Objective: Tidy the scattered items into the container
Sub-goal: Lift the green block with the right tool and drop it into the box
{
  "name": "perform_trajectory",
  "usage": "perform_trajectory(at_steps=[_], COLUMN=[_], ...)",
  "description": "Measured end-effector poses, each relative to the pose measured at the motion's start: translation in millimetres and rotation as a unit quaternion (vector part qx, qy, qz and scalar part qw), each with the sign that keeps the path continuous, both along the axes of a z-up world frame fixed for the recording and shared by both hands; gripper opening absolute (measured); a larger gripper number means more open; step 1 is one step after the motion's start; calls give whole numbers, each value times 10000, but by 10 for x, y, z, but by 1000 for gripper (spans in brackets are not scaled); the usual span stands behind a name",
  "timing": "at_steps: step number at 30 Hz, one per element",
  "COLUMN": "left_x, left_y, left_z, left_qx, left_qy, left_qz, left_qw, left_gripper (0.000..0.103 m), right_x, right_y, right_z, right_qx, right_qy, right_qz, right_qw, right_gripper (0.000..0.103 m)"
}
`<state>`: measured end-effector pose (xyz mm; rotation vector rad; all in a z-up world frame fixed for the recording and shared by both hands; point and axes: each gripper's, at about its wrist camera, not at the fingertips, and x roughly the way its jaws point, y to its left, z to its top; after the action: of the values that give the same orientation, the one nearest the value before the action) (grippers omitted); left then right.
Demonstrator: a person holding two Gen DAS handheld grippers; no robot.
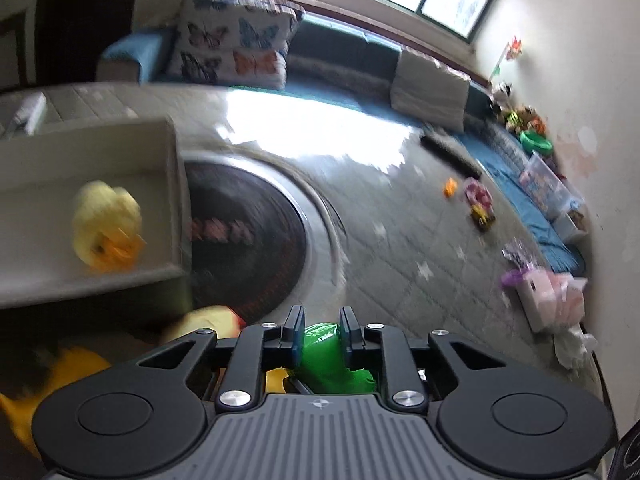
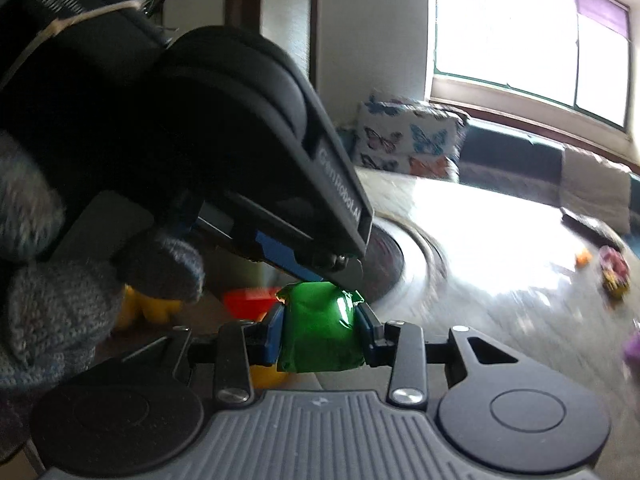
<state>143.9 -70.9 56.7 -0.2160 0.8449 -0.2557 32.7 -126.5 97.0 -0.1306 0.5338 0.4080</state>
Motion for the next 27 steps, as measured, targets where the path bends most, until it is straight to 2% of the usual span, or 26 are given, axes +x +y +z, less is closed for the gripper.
perform_trajectory(at_steps=[4, 11, 19, 27], left_x=[46, 231, 439, 563], left_y=[241, 716, 1143, 1402], left_z=[157, 244, 149, 8], left_qx=[150, 330, 423, 335], left_qy=[-299, -427, -318, -161], left_qz=[319, 852, 1227, 1446], left_qw=[9989, 9949, 9910, 9888], left_gripper=[21, 21, 21, 22], right_x=[180, 545, 893, 1112], right_y=[217, 660, 1103, 1362], right_z=[149, 267, 206, 7], right_qx=[85, 199, 139, 65], right_qy=[-153, -131, 30, 299], right_qz=[351, 950, 1442, 1606], right_qw=[9992, 9952, 9894, 9865], right_gripper=[36, 36, 36, 36])
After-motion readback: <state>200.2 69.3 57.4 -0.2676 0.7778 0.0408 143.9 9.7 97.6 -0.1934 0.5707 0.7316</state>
